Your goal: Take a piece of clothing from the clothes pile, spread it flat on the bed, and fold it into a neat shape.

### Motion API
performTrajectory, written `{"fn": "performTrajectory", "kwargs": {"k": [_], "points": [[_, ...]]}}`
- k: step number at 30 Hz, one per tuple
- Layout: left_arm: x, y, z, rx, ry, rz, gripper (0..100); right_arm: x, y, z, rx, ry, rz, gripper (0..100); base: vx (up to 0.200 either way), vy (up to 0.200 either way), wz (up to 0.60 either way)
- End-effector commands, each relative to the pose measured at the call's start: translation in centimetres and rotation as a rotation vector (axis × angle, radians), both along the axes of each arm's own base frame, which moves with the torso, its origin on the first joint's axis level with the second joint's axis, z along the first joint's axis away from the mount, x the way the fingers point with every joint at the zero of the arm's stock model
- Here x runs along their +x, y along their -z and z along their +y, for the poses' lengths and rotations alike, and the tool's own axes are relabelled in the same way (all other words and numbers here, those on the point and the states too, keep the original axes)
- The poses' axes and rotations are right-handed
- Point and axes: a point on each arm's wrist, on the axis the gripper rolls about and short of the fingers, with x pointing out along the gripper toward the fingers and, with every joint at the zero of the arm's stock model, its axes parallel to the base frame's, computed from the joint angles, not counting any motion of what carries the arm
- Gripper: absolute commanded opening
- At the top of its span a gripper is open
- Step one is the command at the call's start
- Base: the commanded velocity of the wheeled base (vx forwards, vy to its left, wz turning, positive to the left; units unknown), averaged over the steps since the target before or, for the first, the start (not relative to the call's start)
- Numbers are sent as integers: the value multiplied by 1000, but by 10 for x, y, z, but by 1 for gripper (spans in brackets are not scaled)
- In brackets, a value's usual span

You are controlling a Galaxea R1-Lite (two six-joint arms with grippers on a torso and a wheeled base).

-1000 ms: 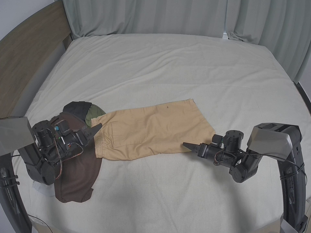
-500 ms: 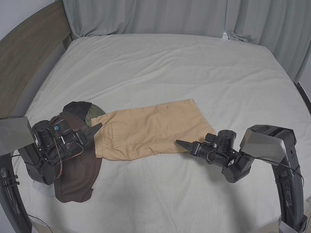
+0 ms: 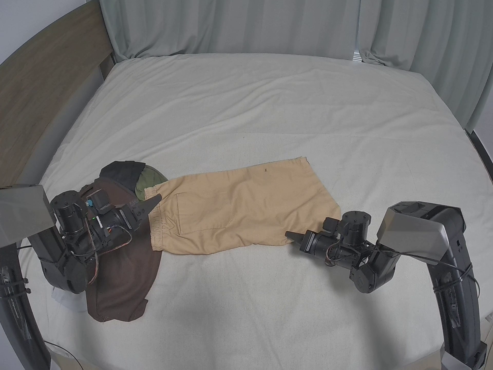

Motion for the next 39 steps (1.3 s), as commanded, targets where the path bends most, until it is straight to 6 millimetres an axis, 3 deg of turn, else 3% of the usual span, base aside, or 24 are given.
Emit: {"fn": "performTrajectory", "kwargs": {"k": [1,9,18,25,39], "points": [[0,0,0,0,1,0,100,0,2,0,0,-1,-4,0,0,0,0],[0,0,0,-2,7,2,100,-7,-2,-3,-14,6,9,0,0,0,0],[0,-2,1,-2,7,-4,100,-29,-24,-13,-60,0,-2,0,0,0,0],[1,-3,1,-2,6,-10,100,-43,-21,-21,-101,6,18,0,0,0,0],[0,-3,0,-7,70,-13,100,-94,-29,-53,-217,39,55,0,0,0,0]]}}
